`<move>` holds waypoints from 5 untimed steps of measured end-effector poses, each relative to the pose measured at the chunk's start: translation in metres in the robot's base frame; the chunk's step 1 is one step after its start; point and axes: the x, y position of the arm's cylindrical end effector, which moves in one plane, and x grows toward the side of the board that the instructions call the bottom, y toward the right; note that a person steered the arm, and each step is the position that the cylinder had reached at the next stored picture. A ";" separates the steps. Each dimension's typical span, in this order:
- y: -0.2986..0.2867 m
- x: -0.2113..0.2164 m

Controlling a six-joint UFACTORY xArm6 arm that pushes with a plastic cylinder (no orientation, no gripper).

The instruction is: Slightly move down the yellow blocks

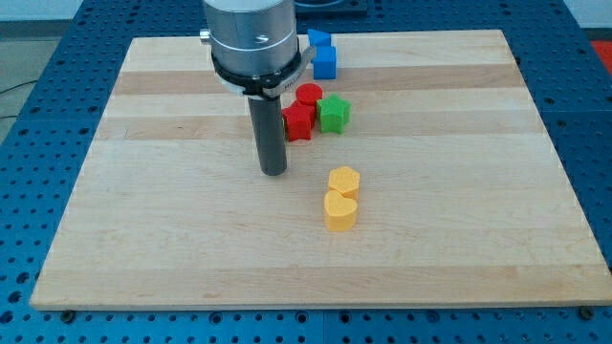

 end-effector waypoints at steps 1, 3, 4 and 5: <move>0.000 0.000; 0.005 0.000; 0.006 0.000; 0.018 0.000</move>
